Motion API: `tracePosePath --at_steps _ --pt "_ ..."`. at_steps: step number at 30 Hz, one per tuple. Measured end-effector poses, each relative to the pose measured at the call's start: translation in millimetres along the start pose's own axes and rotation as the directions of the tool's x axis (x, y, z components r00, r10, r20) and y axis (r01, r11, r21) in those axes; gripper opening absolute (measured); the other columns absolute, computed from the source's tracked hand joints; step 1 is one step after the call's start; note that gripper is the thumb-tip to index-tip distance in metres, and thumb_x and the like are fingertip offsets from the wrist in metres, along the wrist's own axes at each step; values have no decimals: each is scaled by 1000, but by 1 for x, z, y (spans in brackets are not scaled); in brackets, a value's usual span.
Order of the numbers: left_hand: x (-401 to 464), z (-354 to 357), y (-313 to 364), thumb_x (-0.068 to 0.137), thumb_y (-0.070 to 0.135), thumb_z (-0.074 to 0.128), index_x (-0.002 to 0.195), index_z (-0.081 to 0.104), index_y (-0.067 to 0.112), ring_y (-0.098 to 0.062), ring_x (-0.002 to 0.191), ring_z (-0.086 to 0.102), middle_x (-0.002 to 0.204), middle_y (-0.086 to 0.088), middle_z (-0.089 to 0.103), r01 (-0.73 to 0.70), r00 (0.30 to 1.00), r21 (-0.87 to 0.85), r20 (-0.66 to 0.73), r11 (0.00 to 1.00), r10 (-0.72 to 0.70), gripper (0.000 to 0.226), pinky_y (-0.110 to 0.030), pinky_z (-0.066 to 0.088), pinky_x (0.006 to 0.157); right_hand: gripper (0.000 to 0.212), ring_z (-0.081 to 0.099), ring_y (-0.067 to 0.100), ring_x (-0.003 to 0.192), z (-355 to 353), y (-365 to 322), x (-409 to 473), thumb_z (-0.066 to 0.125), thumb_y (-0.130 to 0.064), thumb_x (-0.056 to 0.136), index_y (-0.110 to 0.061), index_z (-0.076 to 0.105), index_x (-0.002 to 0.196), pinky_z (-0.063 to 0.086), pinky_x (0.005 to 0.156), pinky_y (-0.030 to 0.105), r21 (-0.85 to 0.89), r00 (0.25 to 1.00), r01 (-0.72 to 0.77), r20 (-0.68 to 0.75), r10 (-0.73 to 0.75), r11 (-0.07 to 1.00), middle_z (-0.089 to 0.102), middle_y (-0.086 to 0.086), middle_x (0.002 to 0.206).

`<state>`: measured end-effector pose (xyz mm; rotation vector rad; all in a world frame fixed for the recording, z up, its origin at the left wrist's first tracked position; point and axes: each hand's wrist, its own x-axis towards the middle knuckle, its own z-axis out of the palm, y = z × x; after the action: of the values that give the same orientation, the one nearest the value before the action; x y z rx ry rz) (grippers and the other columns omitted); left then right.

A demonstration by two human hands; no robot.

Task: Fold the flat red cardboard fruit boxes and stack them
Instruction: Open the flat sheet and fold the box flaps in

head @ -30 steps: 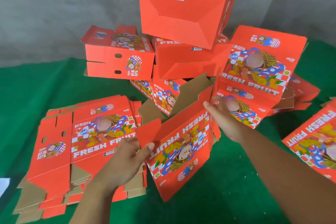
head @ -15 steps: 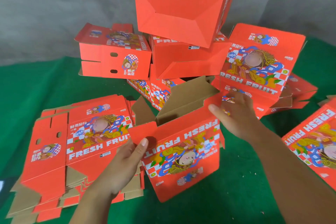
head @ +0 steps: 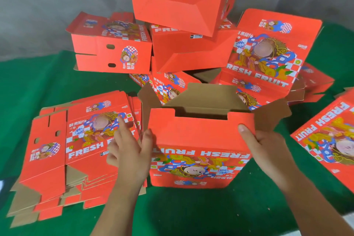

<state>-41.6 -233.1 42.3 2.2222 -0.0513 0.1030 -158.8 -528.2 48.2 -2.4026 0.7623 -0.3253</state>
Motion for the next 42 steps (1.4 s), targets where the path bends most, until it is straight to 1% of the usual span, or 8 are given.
tracePosePath --at_steps 4,6,9,20,29,34,38,42 --pt "19 -3 9 82 51 63 165 17 22 -25 112 50 114 16 63 -136 990 -21 -37 990 136 99 -54 35 104 22 59 -17 96 -5 -8 -6 60 -53 96 -61 53 115 44 77 21 188 993 82 69 -97 979 62 -37 109" --pt "27 -3 11 86 35 75 163 26 25 -22 97 58 98 17 66 -153 988 -20 -17 988 152 92 -54 45 94 85 33 -28 128 -4 -15 -7 69 -28 97 -69 13 147 34 102 16 280 983 164 31 -180 946 26 -56 142" --pt "32 -3 14 88 18 73 146 56 35 -27 89 60 88 6 62 -251 967 146 -14 957 256 63 -52 48 80 102 9 2 156 4 -20 -5 64 -2 95 -37 -3 163 20 125 34 163 948 317 -37 -316 934 6 -18 170" --pt "34 -29 -16 96 31 54 105 79 26 -13 81 54 77 4 54 -612 758 -46 252 789 602 27 -43 42 73 56 31 17 153 17 4 -20 37 -10 91 -8 57 143 23 125 33 183 839 534 7 -544 825 44 1 158" --pt "55 3 16 96 37 67 124 68 38 -32 98 62 91 2 53 -407 885 299 363 863 292 28 -39 48 84 52 55 14 81 -1 -30 26 36 -55 98 -13 62 83 44 76 40 223 936 344 -7 -352 912 58 -3 82" --pt "49 12 5 94 26 70 140 50 34 -27 114 45 115 -1 43 -267 927 110 299 957 224 51 -42 39 103 33 56 -21 97 10 -53 48 37 -50 109 -42 68 104 35 84 -1 414 984 143 39 -174 899 65 -41 97" --pt "41 12 -4 100 18 64 153 40 22 -22 122 43 128 -6 48 -198 960 -30 196 980 200 58 -36 34 107 26 59 6 85 7 -53 50 54 -54 96 -31 65 96 46 72 21 474 925 83 291 -245 876 65 -19 86" --pt "31 11 -9 102 19 61 153 41 20 -19 119 46 132 -9 46 -104 966 -161 218 981 139 54 -40 38 111 53 41 33 143 6 -41 47 36 -44 110 -15 43 154 32 119 32 461 879 167 331 -344 871 52 7 151"
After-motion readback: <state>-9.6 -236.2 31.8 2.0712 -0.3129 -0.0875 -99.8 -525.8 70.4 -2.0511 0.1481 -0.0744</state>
